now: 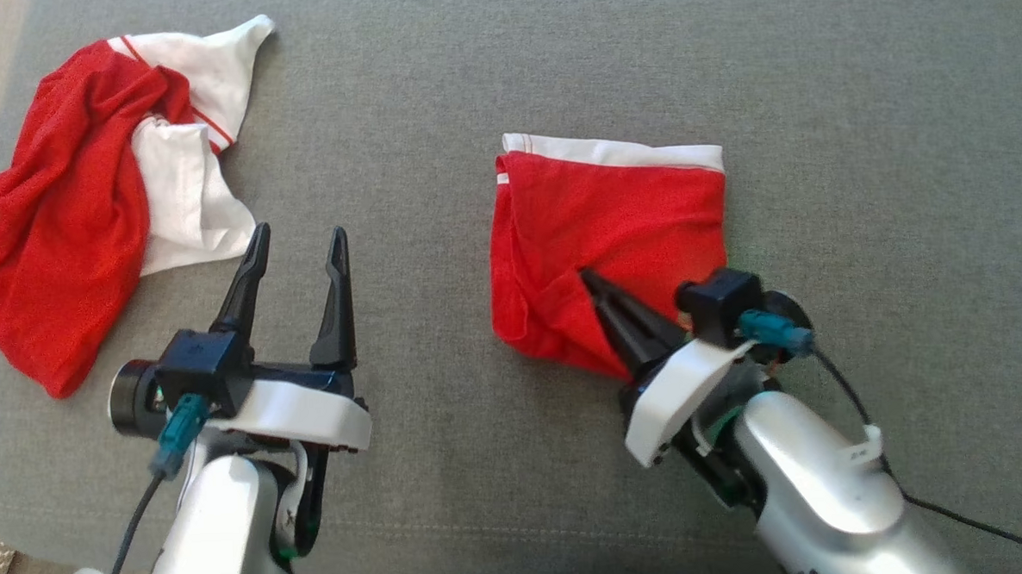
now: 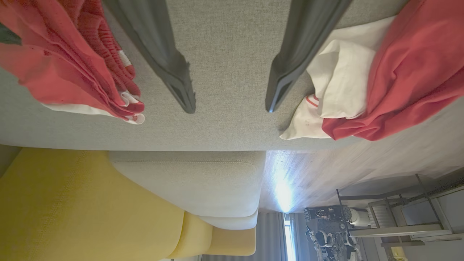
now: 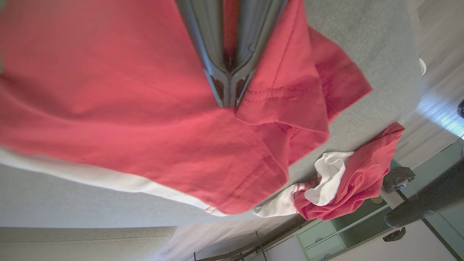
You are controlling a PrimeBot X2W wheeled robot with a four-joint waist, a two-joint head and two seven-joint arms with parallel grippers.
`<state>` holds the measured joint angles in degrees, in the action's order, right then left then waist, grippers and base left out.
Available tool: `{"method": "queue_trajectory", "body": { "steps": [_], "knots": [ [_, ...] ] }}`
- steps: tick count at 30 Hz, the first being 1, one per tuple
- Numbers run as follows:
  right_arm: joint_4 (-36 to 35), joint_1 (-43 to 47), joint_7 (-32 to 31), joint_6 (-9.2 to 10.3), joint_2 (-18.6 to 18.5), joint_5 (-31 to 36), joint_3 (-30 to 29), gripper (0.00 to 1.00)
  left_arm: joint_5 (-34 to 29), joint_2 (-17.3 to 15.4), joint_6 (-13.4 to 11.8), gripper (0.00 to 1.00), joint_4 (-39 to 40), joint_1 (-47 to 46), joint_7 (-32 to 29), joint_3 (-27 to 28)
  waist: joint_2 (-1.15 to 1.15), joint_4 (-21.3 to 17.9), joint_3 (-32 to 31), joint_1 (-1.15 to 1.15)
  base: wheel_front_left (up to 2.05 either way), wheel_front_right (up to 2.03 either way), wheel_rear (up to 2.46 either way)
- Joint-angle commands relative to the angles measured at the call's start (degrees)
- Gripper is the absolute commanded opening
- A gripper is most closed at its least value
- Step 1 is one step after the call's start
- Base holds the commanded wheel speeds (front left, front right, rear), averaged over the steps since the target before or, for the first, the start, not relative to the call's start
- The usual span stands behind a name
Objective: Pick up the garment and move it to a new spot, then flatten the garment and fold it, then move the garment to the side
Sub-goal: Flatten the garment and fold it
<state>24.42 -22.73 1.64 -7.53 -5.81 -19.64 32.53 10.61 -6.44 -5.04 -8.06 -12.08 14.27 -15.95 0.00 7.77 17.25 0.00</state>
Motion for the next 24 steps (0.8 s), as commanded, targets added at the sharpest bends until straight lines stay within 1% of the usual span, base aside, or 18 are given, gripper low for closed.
{"method": "queue_trajectory", "body": {
  "steps": [1,7,12,15,17,19,23,24],
  "knots": [
    [-0.9,-1.5,1.1,0.04,1.4,-0.8,2.3,0.00,0.2,-0.4,-0.1,1.00,1.5,-2.2,0.7,1.9,0.00,0.2,0.1,0.00,0.00,0.00,0.00],
    [0.6,-3.2,2.3,0.04,1.3,-2.5,8.7,0.00,0.1,-0.3,-0.2,1.00,1.4,-2.1,0.7,2.1,0.00,0.3,-0.2,0.00,0.00,0.00,0.00],
    [-0.8,-2.7,2.6,0.04,1.0,-4.0,13.8,0.00,-0.2,-0.4,-0.3,1.00,1.6,-1.7,0.7,2.5,0.00,-0.4,-0.8,0.00,0.00,0.00,0.00],
    [-2.3,-2.0,2.9,0.04,0.5,-5.2,15.1,0.00,-0.3,-0.4,-0.4,1.00,1.6,-1.3,0.7,2.8,0.00,-1.0,-1.5,0.00,0.00,0.00,0.00],
    [-3.8,-1.6,3.8,0.04,0.0,-5.9,14.3,0.00,-0.3,-0.5,-0.6,1.00,1.5,-0.9,0.7,2.9,0.00,-1.5,-2.1,0.00,0.00,0.00,0.00],
    [-5.2,-1.3,4.5,0.04,-0.7,-6.1,12.0,0.00,-0.3,-0.6,-0.6,1.00,1.4,-0.5,0.7,3.1,0.00,-2.0,-2.8,0.00,0.00,0.00,0.00],
    [-7.7,0.3,4.8,0.04,-1.9,-3.7,3.2,0.00,-0.2,-1.1,-0.8,1.00,1.2,0.5,0.7,3.5,0.00,-3.1,-4.4,0.00,0.00,0.00,0.00],
    [-8.4,0.9,4.6,0.04,-2.2,-3.0,0.8,0.05,-0.2,-1.2,-0.9,1.00,1.2,0.8,0.7,3.7,0.00,-3.4,-4.8,0.00,0.00,0.00,0.00]
  ]
}}
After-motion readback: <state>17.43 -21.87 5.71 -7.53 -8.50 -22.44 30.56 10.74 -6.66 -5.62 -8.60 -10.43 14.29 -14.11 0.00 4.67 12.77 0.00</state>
